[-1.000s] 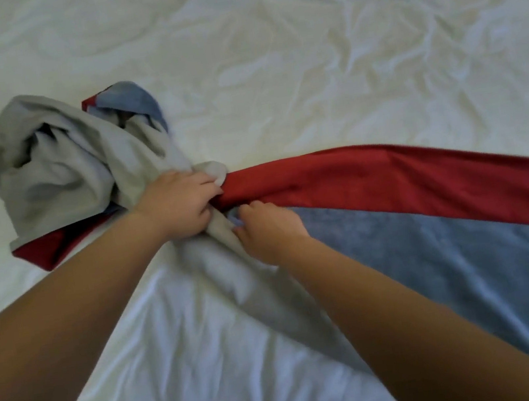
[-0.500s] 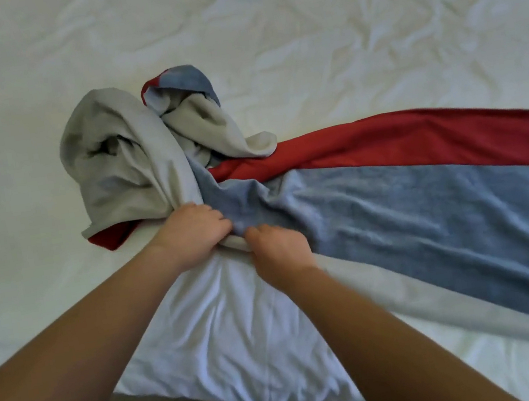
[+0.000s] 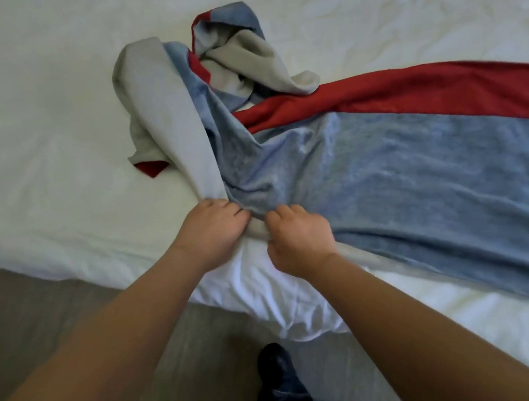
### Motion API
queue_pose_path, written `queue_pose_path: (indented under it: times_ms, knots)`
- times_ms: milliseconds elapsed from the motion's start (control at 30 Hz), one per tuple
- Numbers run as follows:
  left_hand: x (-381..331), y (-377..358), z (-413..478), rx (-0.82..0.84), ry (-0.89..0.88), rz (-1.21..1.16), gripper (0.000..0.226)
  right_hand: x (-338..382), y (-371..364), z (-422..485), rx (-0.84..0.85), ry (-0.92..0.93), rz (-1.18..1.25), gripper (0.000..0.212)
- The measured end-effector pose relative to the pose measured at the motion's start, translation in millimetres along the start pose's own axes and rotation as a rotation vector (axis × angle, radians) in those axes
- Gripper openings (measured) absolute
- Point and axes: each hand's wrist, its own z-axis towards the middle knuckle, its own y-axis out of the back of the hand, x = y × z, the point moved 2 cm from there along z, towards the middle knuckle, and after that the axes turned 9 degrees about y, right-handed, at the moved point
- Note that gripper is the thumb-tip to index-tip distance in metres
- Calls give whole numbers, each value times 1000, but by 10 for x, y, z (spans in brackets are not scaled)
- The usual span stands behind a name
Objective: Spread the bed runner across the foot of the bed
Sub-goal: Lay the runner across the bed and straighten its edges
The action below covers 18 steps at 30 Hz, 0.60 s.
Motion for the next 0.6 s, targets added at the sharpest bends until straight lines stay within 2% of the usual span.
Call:
queue_pose_path:
  times_ms: [67,167,267,367,500,600]
  knots:
    - [3,58,-32,12,25,-14,31,-3,61,21,21,27,16,22]
    - [91,251,-39,-38,63,-28,33,-59,240,133,127,37,15,32]
    - [298,481,87,-85,81,9,29,-141,487,330,65,3,-2,29]
    - [591,745,313,-158,193,-27,23,-229,649,598,31,-44,-27,25]
    - [950,943,656,-263,400,-95,32,-229,784,983,-55,-106,-34,17]
    - [1316,898,1040,-305,426,-60,38,-193,827,1442,-27,-122,-65,25]
